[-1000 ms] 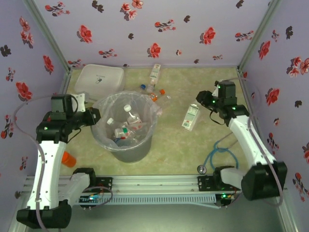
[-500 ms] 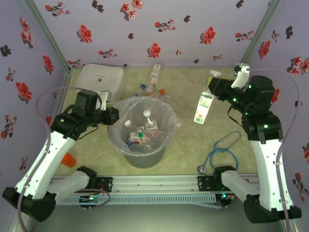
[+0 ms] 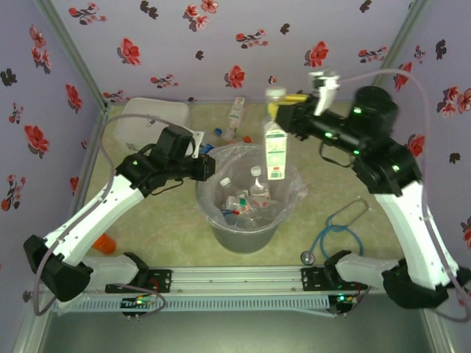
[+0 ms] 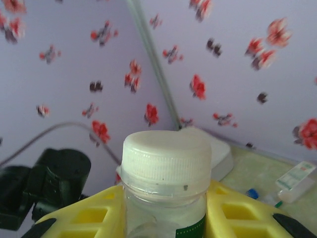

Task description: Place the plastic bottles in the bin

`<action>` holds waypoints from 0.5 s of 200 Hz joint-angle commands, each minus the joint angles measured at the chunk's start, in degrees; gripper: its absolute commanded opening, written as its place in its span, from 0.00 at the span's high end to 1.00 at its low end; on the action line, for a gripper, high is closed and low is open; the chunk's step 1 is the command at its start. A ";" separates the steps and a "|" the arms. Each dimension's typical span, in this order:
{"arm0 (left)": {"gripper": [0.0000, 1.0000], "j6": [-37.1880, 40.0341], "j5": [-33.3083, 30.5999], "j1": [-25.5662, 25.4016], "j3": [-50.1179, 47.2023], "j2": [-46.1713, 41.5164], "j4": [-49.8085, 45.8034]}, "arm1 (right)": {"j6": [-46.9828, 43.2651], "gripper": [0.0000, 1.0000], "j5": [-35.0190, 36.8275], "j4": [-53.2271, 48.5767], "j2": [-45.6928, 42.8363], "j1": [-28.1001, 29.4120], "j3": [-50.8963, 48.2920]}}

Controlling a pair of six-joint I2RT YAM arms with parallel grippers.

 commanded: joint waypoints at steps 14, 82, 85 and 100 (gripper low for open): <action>0.97 -2.29 -2.70 -3.28 2.72 4.30 4.21 | -12.48 1.00 8.99 -9.72 4.71 7.43 -1.04; 0.97 -2.65 -4.13 -4.01 2.43 5.25 6.54 | -13.75 1.00 13.16 -10.51 2.70 7.39 -18.87; 0.97 -2.65 -4.25 -4.01 2.36 5.21 6.55 | -13.66 1.00 13.28 -10.64 2.74 7.43 -19.31; 0.97 -2.69 -4.85 -3.97 2.10 5.07 6.85 | -12.93 1.00 14.37 -10.99 2.87 7.41 -21.61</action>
